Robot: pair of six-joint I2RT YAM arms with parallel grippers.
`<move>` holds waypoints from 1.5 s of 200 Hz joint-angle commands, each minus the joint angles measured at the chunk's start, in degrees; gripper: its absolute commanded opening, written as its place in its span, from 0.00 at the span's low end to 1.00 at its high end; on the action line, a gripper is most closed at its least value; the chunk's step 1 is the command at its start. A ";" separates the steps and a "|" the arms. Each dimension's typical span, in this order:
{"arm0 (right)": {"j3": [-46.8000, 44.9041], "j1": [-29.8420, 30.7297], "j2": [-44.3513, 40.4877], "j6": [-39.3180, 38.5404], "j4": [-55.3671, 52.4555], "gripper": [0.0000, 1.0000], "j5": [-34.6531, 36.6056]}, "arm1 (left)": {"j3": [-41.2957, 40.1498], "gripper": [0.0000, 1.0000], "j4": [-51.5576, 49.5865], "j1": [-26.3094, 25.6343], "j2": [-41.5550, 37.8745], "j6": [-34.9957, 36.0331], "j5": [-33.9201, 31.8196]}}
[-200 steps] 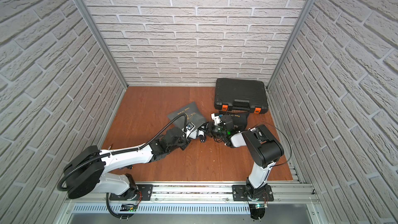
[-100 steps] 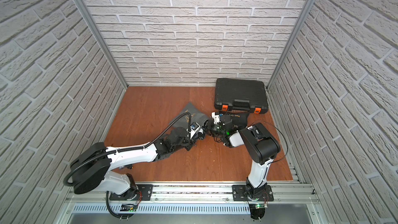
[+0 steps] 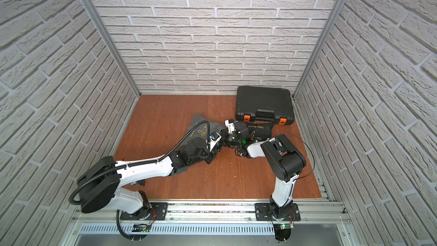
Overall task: Pack away hair dryers
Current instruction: Place the hair dryer in the drawstring bag.
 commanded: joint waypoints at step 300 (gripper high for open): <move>6.02 5.28 4.31 4.71 6.90 0.11 6.70 | 4.15 0.00 -2.93 4.65 -0.82 -9.70 0.50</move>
